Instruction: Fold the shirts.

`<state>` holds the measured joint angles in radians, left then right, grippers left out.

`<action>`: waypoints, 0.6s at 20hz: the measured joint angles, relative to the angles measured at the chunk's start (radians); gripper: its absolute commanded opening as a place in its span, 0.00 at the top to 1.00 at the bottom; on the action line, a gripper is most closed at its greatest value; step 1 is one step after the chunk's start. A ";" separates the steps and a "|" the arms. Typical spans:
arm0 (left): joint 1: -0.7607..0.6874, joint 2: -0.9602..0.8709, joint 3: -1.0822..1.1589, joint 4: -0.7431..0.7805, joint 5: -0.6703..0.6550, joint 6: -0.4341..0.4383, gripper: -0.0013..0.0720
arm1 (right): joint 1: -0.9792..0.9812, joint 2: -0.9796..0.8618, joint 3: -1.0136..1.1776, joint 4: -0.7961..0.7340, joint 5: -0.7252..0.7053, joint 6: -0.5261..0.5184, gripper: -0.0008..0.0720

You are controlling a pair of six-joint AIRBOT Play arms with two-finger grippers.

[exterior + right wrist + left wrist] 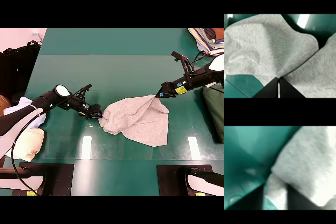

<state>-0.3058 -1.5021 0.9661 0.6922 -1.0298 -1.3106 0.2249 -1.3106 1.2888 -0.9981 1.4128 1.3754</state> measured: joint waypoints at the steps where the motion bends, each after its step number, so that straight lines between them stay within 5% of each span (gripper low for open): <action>1: 0.000 -0.002 0.000 -0.003 -0.007 0.007 0.95 | 0.000 0.000 0.000 0.000 0.000 0.000 0.97; 12: 0.045 0.140 0.209 0.131 -0.054 -0.011 0.95 | -0.011 0.050 0.019 -0.001 -0.013 -0.009 0.97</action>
<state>-0.2604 -1.3621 1.1748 0.8230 -1.0836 -1.3212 0.2134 -1.2610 1.3083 -0.9989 1.3998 1.3663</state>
